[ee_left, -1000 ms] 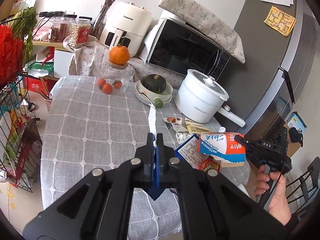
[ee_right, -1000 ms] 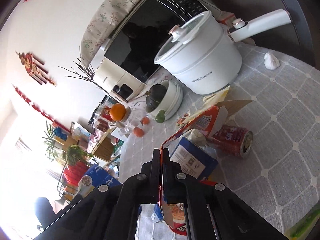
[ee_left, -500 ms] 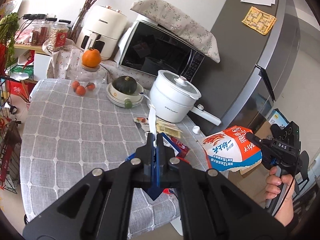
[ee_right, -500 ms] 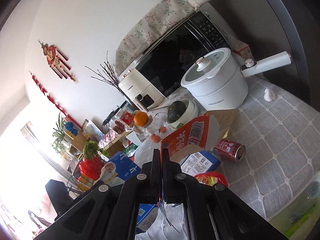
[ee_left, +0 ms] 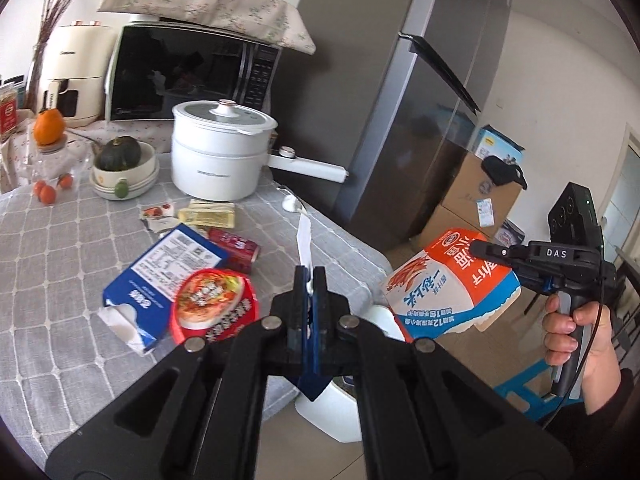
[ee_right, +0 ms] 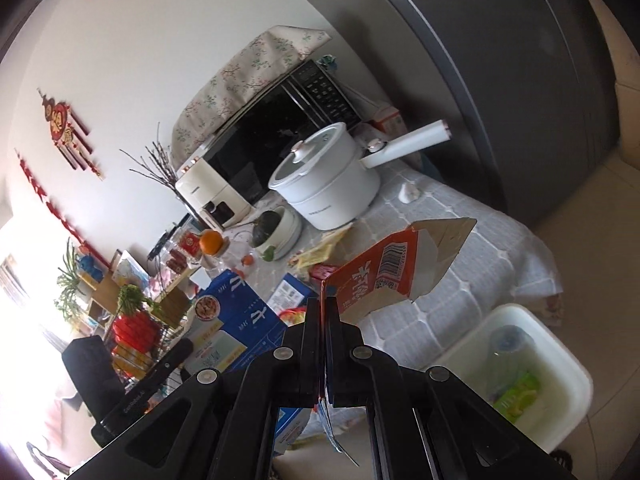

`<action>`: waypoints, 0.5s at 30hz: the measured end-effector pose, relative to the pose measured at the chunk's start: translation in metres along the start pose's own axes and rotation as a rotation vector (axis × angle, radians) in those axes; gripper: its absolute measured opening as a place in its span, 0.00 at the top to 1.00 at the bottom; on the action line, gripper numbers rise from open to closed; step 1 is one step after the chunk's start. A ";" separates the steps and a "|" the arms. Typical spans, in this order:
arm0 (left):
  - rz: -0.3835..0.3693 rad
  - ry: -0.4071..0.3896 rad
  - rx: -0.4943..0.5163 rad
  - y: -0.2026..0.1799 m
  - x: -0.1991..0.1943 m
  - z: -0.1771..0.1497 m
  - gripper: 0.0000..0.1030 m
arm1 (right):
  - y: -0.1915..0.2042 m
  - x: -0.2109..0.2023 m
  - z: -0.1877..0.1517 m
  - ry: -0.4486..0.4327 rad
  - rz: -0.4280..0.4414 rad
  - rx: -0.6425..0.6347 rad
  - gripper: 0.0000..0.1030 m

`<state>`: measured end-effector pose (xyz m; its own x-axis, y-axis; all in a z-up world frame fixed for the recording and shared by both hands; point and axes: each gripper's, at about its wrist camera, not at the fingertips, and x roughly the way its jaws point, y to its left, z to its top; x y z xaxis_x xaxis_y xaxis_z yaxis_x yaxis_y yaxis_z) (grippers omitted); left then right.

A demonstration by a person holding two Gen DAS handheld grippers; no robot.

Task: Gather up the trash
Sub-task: 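Carry the noodle packet over the basin with the right tool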

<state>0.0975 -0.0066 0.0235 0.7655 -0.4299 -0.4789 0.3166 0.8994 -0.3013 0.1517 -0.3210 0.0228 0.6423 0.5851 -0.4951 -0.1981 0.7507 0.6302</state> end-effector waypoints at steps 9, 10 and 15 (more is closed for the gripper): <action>-0.077 0.077 0.157 -0.073 0.055 -0.027 0.98 | -0.061 -0.032 -0.023 0.043 -0.158 0.033 0.97; -0.080 0.080 0.172 -0.080 0.062 -0.030 0.98 | -0.067 -0.036 -0.025 0.046 -0.174 0.036 0.97; -0.084 0.099 0.249 -0.103 0.094 -0.048 0.98 | -0.086 -0.042 -0.029 0.067 -0.231 0.054 0.97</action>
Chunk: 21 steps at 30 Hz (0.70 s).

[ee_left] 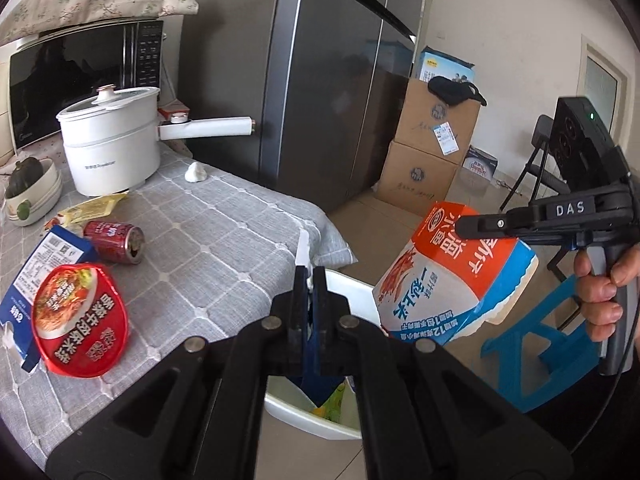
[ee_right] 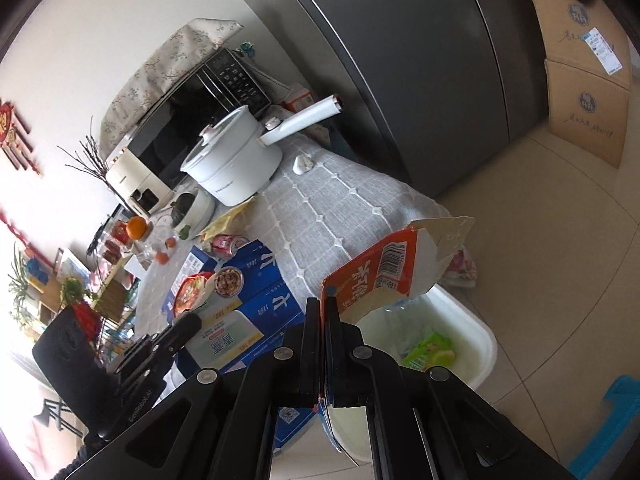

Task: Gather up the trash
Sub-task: 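Carry the noodle packet over the basin with the right tool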

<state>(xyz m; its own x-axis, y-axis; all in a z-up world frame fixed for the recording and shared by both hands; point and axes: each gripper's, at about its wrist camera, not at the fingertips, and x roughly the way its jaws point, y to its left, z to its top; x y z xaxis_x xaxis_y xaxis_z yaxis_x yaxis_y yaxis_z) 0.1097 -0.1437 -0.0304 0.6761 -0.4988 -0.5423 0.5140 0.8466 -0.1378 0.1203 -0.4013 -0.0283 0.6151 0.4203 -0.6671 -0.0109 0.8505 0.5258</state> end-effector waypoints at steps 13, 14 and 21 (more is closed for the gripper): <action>0.166 0.104 0.027 0.011 0.033 -0.028 0.27 | -0.010 0.014 -0.008 0.049 -0.103 -0.015 0.97; 0.166 0.115 0.022 0.012 0.030 -0.027 0.20 | -0.009 0.016 -0.008 0.052 -0.106 -0.016 0.97; 0.237 0.197 -0.004 0.031 0.007 -0.038 0.03 | -0.007 0.031 -0.011 0.088 -0.151 -0.015 0.97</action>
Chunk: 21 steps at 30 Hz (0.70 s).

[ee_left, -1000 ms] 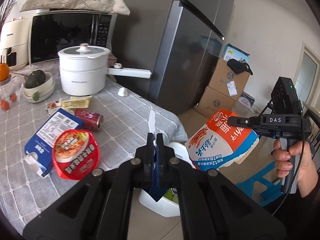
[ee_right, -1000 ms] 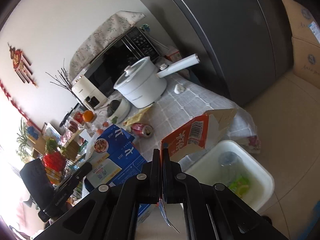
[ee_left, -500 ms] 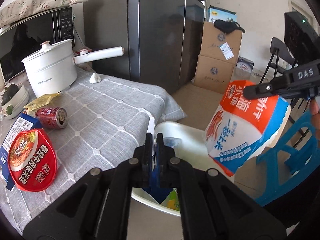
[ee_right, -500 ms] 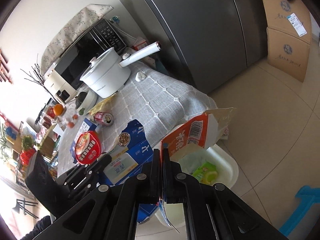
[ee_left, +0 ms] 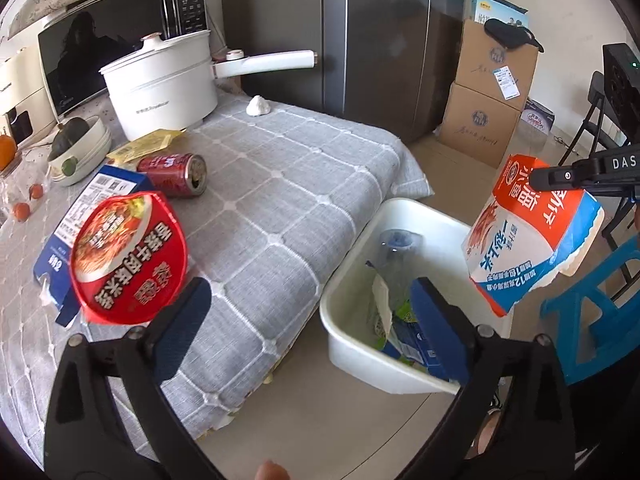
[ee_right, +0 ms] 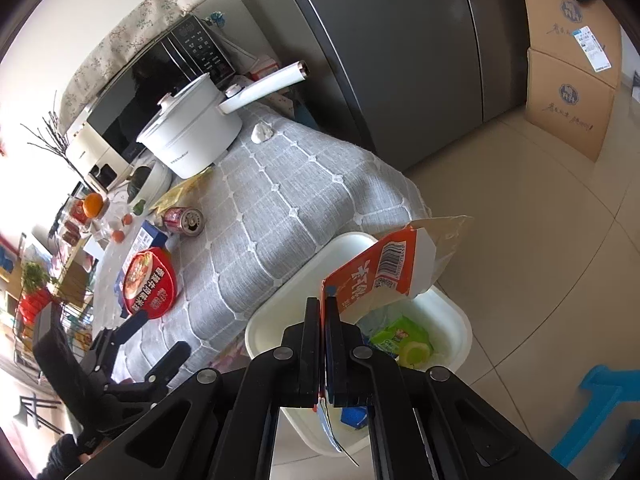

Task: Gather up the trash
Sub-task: 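Carry the noodle packet over the basin with the right tool, then open the right tool to drop the packet into the basin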

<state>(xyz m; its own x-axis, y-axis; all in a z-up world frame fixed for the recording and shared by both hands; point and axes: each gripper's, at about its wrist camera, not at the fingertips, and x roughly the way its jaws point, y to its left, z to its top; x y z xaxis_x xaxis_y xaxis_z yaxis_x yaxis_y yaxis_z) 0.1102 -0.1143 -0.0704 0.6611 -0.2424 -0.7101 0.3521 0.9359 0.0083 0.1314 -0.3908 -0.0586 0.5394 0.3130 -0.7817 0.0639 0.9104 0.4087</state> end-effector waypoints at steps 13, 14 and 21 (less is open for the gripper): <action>0.049 0.027 -0.007 0.037 -0.035 -0.027 0.01 | 0.022 0.042 -0.001 0.075 -0.082 -0.014 0.97; 0.055 0.026 -0.008 0.039 -0.036 -0.029 0.01 | 0.025 0.044 -0.001 0.075 -0.085 -0.018 0.95; 0.080 0.026 -0.029 0.059 -0.047 -0.039 0.01 | 0.041 0.041 0.003 0.028 -0.048 -0.012 0.44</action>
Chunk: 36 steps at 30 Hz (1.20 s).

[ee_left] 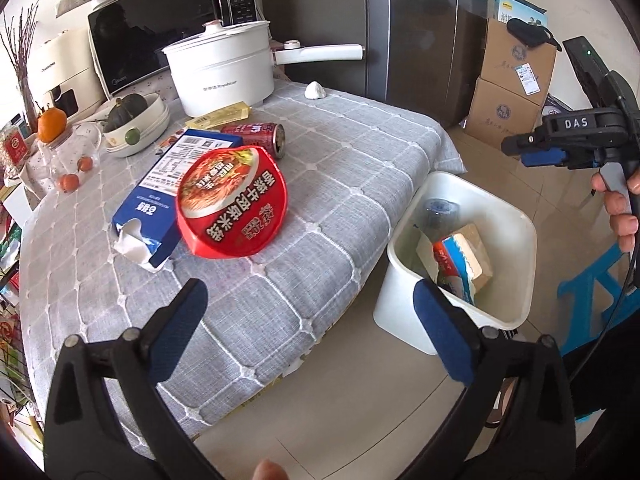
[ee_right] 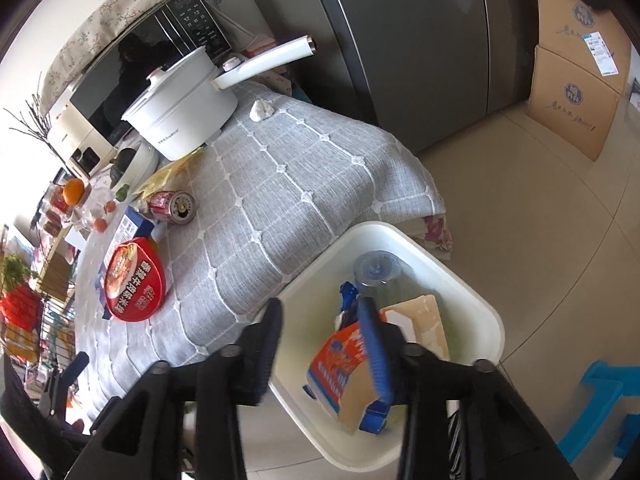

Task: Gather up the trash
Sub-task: 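Open the right tool to drop the packet into the basin, then grasp the red noodle bowl rim with the right tool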

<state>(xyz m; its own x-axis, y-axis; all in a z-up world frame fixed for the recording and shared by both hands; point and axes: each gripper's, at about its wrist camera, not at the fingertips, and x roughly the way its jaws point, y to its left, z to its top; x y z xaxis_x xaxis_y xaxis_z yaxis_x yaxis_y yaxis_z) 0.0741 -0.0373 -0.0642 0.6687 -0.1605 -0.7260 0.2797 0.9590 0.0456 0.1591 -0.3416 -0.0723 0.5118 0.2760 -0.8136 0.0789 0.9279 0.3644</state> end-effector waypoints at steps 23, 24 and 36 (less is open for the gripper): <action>0.131 0.067 -0.238 0.125 -0.005 -0.018 0.01 | 0.100 0.019 0.003 -0.019 0.002 -0.227 0.19; 0.139 0.074 -0.252 0.131 -0.005 -0.019 0.01 | 0.108 0.023 0.003 -0.018 -0.001 -0.247 0.18; 0.128 0.187 -0.354 0.170 0.004 -0.035 0.01 | 0.239 0.083 -0.039 -0.044 0.098 -0.703 0.00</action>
<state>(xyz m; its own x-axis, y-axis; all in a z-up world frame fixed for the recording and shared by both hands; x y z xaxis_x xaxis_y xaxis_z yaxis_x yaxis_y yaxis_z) 0.0998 0.1331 -0.0831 0.5368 -0.0212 -0.8435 -0.0728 0.9948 -0.0713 0.1868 -0.0870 -0.0702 0.5235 0.3701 -0.7674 -0.5327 0.8452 0.0443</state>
